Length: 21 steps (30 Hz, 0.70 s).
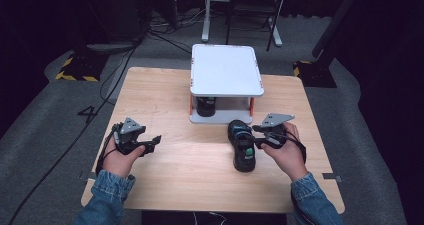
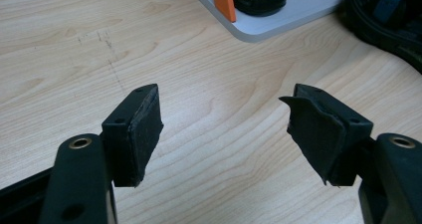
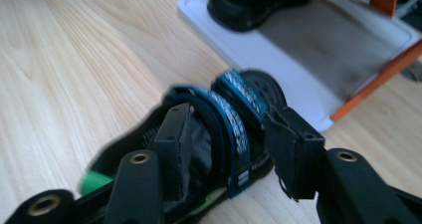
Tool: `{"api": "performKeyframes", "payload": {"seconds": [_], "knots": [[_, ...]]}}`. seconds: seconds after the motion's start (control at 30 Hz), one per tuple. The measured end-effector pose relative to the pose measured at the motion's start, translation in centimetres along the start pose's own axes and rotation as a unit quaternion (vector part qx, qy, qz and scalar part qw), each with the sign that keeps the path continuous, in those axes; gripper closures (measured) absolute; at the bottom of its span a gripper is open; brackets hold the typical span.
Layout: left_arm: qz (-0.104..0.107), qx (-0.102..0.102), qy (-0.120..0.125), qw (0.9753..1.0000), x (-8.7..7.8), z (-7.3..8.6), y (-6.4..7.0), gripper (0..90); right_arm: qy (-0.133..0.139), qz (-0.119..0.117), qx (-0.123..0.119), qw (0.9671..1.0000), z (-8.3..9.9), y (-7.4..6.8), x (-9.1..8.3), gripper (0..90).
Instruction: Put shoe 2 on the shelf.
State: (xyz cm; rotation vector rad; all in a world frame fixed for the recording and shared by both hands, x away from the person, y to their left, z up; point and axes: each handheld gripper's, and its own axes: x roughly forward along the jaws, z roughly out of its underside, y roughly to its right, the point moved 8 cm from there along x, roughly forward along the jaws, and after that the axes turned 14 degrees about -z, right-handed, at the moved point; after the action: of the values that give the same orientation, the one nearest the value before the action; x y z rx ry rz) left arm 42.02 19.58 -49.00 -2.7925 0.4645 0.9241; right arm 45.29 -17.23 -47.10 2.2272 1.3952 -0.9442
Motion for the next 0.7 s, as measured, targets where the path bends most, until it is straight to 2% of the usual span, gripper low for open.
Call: {"api": "performKeyframes", "payload": {"seconds": [0.03,0.07,0.1,0.13,0.17,0.2,0.27,0.33,0.37,0.43,0.47,0.53,0.57,0.6,0.63,0.67,0.7], "knots": [[0.000,-0.001,-0.001,1.0000,0.0,0.0,0.0,29.8,-0.015,-0.001,0.006,0.9999,0.4,0.2,0.4,48.3],[-0.001,-0.001,0.000,1.0000,0.0,0.0,0.0,29.8,-0.031,-0.001,0.011,0.9995,0.8,0.4,0.9,54.7],[-0.001,-0.002,0.000,1.0000,-0.1,0.0,0.0,29.8,-0.035,0.000,0.009,0.9994,0.9,0.5,1.2,66.5],[-0.002,-0.003,0.000,1.0000,-0.1,0.0,-0.1,29.8,-0.039,-0.003,0.009,0.9992,1.0,0.6,1.6,68.5],[-0.004,-0.005,0.000,1.0000,-0.1,0.0,-0.1,29.8,-0.030,0.010,0.007,0.9995,0.7,0.7,1.7,75.2],[-0.003,-0.004,-0.001,1.0000,-0.1,0.0,-0.1,29.8,-0.030,0.010,0.007,0.9995,0.7,0.7,1.7,75.2],[-0.002,-0.004,-0.001,1.0000,0.0,0.1,-0.1,29.8,-0.037,0.037,-0.009,0.9986,0.3,0.9,1.5,79.6],[-0.002,-0.002,-0.002,1.0000,0.1,0.1,-0.1,29.8,-0.022,0.040,-0.013,0.9989,-0.3,0.9,1.4,82.1],[-0.002,-0.001,-0.001,1.0000,0.1,0.1,-0.1,29.8,0.000,0.035,-0.008,0.9994,-1.1,1.0,1.4,82.9],[-0.002,-0.001,-0.002,1.0000,0.1,0.1,-0.1,29.8,0.022,0.039,0.000,0.9990,-2.1,1.3,1.4,82.9],[-0.002,-0.002,-0.002,1.0000,0.1,0.1,-0.1,29.8,0.022,0.039,0.000,0.9990,-2.1,1.3,1.4,82.9],[-0.001,-0.003,-0.001,1.0000,0.1,0.1,-0.1,29.8,0.039,0.057,0.003,0.9976,-3.0,1.9,1.4,82.8],[-0.001,-0.002,0.000,1.0000,0.1,0.0,-0.2,29.8,0.053,0.078,0.010,0.9955,-4.0,2.7,1.5,82.7],[-0.001,-0.002,0.000,1.0000,0.1,0.0,-0.2,29.8,0.058,0.088,0.014,0.9943,-4.4,3.2,1.7,82.7],[0.000,-0.003,0.000,1.0000,0.1,0.0,-0.2,29.8,0.064,0.098,0.023,0.9929,-4.7,3.7,1.9,82.7],[0.000,-0.003,0.000,1.0000,0.1,0.0,-0.2,29.8,0.064,0.098,0.023,0.9929,-4.7,3.7,1.9,82.7],[0.000,-0.003,-0.001,1.0000,0.1,0.0,-0.2,29.8,0.072,0.113,0.038,0.9902,-5.2,4.8,2.5,82.6]]}}
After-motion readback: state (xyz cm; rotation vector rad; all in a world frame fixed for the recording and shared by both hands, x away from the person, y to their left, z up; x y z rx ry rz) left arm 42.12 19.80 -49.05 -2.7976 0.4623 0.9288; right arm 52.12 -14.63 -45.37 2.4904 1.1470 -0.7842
